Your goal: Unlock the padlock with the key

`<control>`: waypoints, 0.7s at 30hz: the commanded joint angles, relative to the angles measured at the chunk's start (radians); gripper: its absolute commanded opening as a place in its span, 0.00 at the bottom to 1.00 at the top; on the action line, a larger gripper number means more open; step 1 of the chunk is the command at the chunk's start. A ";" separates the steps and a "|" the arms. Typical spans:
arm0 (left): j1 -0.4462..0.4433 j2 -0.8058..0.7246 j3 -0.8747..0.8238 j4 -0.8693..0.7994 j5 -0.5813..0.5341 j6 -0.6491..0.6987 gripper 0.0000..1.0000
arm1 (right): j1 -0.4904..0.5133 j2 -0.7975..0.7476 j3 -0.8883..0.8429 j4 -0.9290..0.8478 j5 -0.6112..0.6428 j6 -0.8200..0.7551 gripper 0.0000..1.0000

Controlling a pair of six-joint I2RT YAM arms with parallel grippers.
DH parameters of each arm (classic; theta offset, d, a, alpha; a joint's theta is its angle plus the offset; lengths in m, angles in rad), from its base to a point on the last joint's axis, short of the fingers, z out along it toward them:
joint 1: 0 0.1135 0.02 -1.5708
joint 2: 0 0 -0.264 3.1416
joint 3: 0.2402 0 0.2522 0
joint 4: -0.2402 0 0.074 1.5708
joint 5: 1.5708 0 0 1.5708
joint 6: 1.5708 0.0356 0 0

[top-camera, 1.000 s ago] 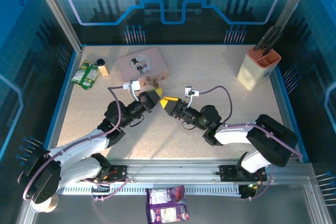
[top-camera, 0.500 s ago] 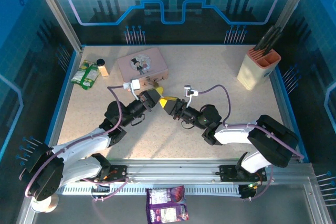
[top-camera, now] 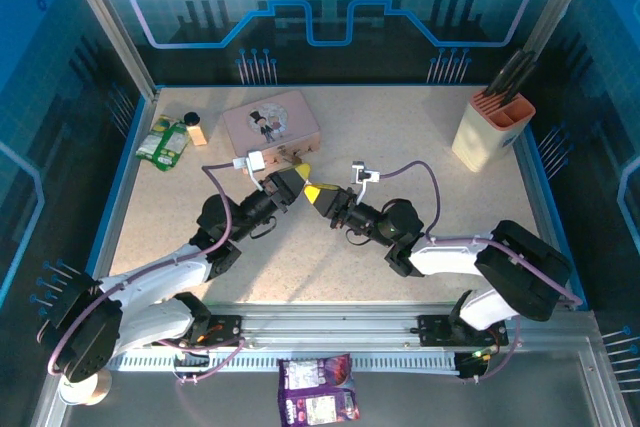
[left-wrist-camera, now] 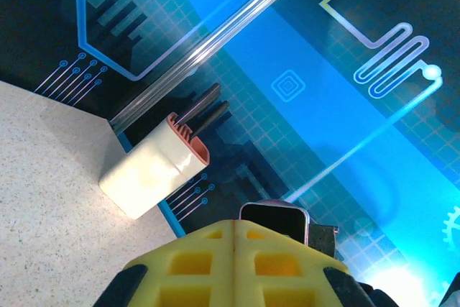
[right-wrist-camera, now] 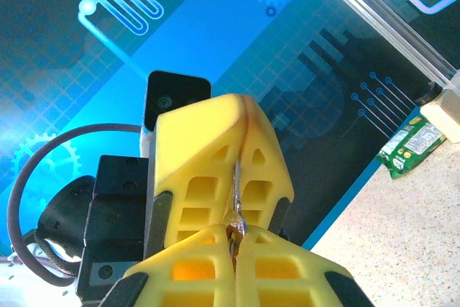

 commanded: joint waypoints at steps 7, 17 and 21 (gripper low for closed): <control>-0.002 -0.065 0.011 -0.184 -0.039 0.096 0.12 | -0.057 -0.029 0.009 -0.072 -0.006 0.066 0.00; 0.118 -0.247 0.148 -0.816 0.032 0.230 0.69 | -0.077 -0.279 0.104 -0.877 -0.015 -0.267 0.00; 0.132 -0.254 0.196 -0.937 0.129 0.285 0.71 | -0.070 -0.356 0.130 -1.044 -0.015 -0.412 0.00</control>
